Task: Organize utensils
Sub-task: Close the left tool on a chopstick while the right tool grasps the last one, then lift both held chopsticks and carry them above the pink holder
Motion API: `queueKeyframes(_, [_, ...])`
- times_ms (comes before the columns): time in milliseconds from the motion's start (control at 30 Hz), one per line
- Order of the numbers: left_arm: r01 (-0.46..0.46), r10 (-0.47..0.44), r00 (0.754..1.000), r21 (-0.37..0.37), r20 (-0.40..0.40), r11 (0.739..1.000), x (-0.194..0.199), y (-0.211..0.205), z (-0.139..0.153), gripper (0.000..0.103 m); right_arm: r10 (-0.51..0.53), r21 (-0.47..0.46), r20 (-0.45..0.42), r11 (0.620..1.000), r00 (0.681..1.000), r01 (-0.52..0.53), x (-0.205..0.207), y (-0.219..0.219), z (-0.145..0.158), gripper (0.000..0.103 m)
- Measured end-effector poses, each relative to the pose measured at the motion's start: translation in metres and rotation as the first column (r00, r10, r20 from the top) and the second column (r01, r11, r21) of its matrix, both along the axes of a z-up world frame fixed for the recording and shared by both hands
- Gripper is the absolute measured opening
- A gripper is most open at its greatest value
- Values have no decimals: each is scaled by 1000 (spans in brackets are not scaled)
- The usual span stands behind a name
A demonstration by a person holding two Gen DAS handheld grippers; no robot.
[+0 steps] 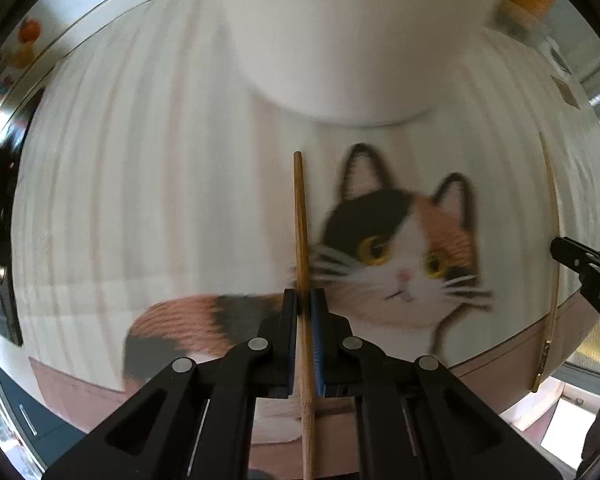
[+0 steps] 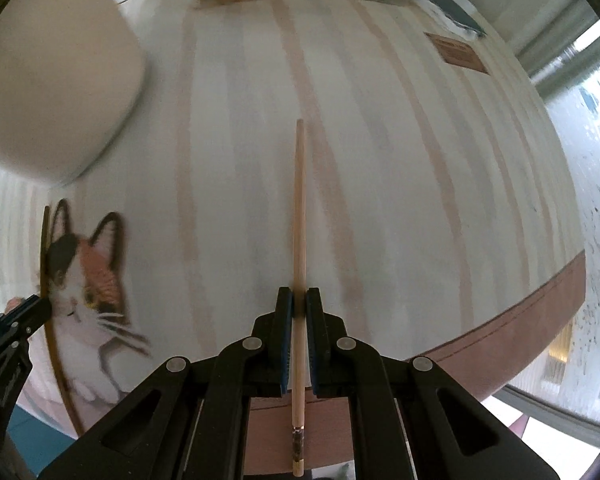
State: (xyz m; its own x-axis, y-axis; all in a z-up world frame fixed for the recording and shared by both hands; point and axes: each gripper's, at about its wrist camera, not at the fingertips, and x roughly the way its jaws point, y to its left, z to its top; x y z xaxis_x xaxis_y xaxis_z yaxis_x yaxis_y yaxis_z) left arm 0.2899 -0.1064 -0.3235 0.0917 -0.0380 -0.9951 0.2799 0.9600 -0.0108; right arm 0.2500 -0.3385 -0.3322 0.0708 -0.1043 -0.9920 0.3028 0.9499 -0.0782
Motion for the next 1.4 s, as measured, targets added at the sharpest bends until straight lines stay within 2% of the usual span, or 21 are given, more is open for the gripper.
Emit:
queueKeyframes(233, [-92, 92, 996, 11, -16, 996, -8, 50, -4, 4, 107, 88, 16, 990, 994, -108, 12, 54, 4, 7])
queueKeyframes(433, [-101, 101, 995, -1, -19, 995, -5, 70, -3, 5, 187, 104, -2, 977, 982, -185, 14, 87, -2, 7])
queueKeyframes(567, [-102, 102, 995, -7, -21, 995, -9, 77, -1, 5, 200, 106, -39, 975, 979, -195, 14, 101, -8, 7])
queueKeyframes(633, [-112, 112, 993, -9, -22, 994, -10, 53, 1, 5, 200, 102, -35, 975, 979, -196, 14, 99, -10, 7])
queueKeyframes(933, [-133, 133, 991, -12, -25, 991, 0, 56, 2, 5, 213, 43, -45, 977, 976, -211, 29, 140, -20, 8])
queueKeyframes(1133, [-153, 153, 988, -10, 20, 988, -9, 59, 14, 4, 176, 41, 1, 984, 984, -175, 28, 146, -16, 7])
queueKeyframes(1400, [-152, 160, 974, -64, 158, 986, -15, 67, 76, 4, 147, 17, 179, 988, 973, -153, 17, 137, 39, 7])
